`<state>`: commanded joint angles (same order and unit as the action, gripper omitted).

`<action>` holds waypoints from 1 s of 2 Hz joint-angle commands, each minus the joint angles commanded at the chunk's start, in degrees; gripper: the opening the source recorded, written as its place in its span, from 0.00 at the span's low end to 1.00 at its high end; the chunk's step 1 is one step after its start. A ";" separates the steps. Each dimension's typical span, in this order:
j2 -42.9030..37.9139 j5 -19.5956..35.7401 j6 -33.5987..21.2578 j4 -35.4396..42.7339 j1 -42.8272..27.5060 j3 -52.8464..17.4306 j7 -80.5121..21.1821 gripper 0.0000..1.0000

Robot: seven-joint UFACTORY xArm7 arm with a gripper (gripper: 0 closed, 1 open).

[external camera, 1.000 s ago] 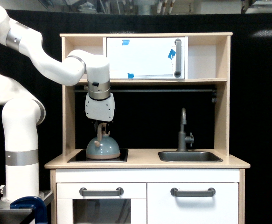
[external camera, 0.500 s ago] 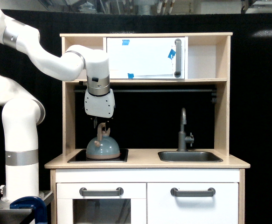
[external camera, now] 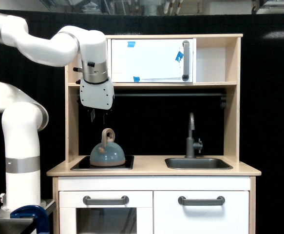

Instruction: Place the teapot on the stove

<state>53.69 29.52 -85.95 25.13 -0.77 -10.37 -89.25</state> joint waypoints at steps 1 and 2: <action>-2.67 -4.70 -1.12 2.91 -1.03 -5.92 -1.91 1.00; -3.73 -3.80 0.48 3.89 -3.68 -5.54 0.05 1.00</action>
